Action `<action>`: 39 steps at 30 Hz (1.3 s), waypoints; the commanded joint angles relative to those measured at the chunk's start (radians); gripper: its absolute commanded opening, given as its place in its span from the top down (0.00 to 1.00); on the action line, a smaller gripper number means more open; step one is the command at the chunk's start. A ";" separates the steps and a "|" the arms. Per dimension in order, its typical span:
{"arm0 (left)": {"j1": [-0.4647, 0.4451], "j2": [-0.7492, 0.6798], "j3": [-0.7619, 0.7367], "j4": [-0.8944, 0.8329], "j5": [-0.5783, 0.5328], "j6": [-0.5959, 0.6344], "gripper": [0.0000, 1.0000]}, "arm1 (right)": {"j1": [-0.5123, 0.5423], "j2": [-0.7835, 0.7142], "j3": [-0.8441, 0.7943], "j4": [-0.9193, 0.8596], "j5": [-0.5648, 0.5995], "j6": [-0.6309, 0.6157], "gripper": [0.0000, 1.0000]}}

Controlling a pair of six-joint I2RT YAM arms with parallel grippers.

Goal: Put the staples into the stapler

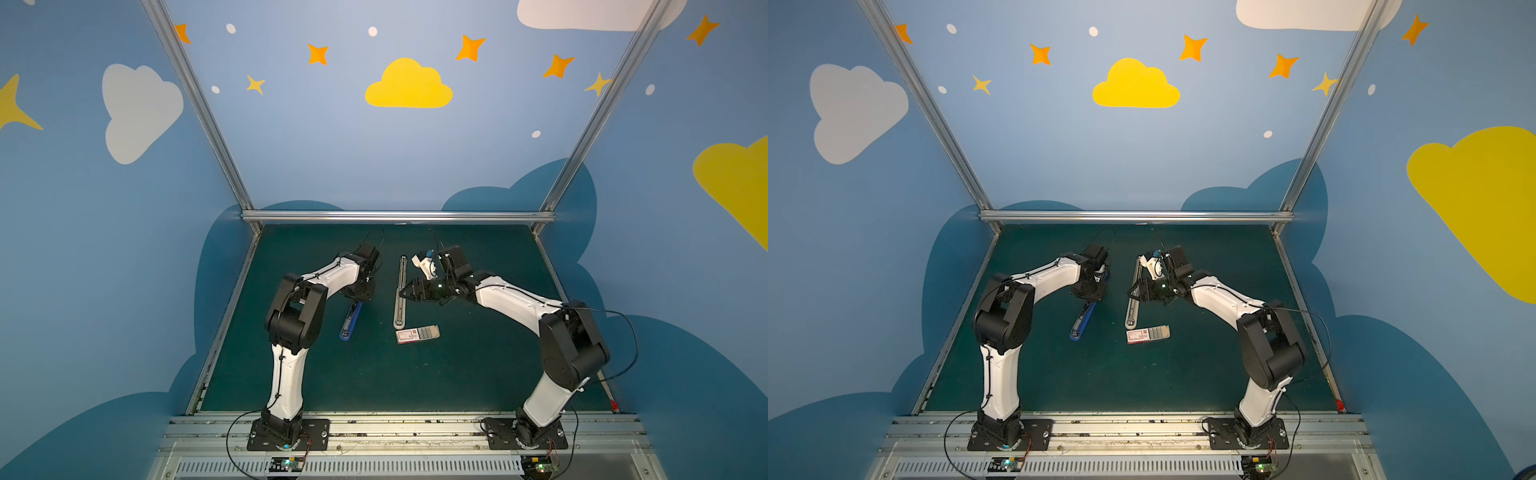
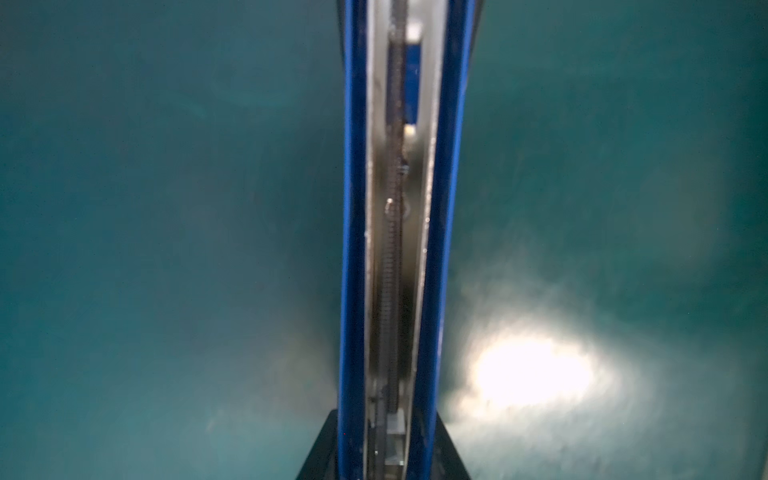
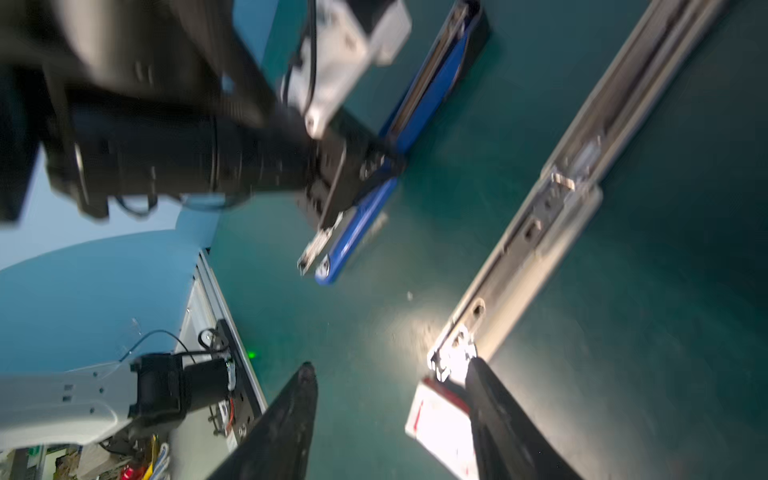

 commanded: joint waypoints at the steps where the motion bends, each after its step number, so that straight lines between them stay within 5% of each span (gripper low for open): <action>1: 0.002 -0.050 -0.066 0.000 -0.027 -0.009 0.75 | -0.006 0.083 0.117 0.014 -0.037 0.019 0.42; 4: 0.002 -0.090 -0.115 0.019 -0.036 -0.023 0.66 | -0.007 0.162 0.203 0.005 -0.063 0.037 0.42; 7: 0.004 -0.134 -0.147 0.053 -0.019 -0.053 0.45 | -0.009 0.230 0.267 0.009 -0.089 0.060 0.42; 15: 0.013 -0.123 -0.139 0.135 0.083 -0.088 0.47 | -0.014 0.300 0.324 0.005 -0.107 0.070 0.42; 22: 0.020 -0.053 -0.097 0.162 0.093 -0.102 0.57 | -0.023 0.343 0.356 0.015 -0.122 0.092 0.42; 32: 0.019 -0.145 -0.209 0.279 0.089 -0.088 0.90 | -0.036 0.460 0.450 0.041 -0.181 0.200 0.41; 39: 0.019 -0.283 -0.347 0.409 0.129 -0.060 0.91 | -0.029 0.540 0.528 0.093 -0.252 0.286 0.37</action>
